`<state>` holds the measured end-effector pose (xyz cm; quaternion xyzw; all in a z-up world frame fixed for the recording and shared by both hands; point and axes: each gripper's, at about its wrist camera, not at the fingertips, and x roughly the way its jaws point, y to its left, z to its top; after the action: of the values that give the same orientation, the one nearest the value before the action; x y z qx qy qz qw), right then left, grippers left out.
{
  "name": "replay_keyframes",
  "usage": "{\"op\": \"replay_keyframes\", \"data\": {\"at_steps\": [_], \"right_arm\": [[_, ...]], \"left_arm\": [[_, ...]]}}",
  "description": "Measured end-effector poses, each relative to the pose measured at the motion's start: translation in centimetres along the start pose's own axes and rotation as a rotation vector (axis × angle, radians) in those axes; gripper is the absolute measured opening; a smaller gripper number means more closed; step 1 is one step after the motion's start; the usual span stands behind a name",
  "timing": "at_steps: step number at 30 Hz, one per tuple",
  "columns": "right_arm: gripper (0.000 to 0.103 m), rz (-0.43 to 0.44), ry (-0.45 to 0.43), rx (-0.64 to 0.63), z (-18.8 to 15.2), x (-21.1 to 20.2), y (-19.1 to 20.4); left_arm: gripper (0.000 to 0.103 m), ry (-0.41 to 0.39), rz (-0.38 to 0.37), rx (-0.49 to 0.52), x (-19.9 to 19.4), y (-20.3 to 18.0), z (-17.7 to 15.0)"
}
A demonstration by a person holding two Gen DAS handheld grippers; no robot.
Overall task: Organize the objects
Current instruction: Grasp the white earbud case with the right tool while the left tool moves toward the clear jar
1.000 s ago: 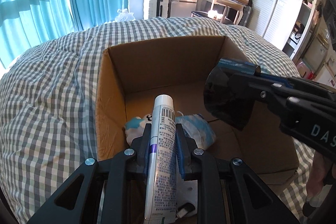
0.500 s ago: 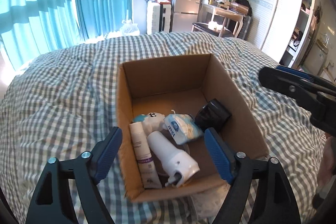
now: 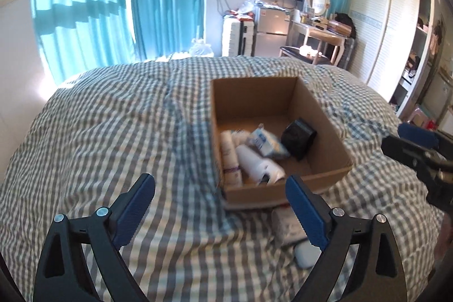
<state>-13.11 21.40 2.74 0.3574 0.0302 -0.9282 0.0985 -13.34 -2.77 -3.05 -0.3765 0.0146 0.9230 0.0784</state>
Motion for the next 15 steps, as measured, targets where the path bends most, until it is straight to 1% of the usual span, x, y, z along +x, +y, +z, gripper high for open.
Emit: {"op": "replay_keyframes", "data": {"at_steps": [5, 8, 13, 15], "right_arm": [[0.063, -0.019, 0.048, -0.002, -3.9, 0.9, 1.3], [0.063, -0.025, 0.105, 0.011, -6.5, 2.7, 1.6], [0.063, 0.000, 0.224, 0.034, -10.6, 6.8, 2.0], [0.063, -0.004, 0.272, 0.040, -11.9, 8.4, 2.3]], "left_arm": [[0.096, 0.023, 0.019, -0.033, 0.0, 0.3, -3.3], [0.096, 0.052, 0.034, -0.039, 0.6, 0.0, -5.1], [0.096, 0.090, 0.067, 0.001, 2.3, -1.0, -7.5], [0.096, 0.108, 0.087, 0.023, 3.1, -1.3, -8.4]]}}
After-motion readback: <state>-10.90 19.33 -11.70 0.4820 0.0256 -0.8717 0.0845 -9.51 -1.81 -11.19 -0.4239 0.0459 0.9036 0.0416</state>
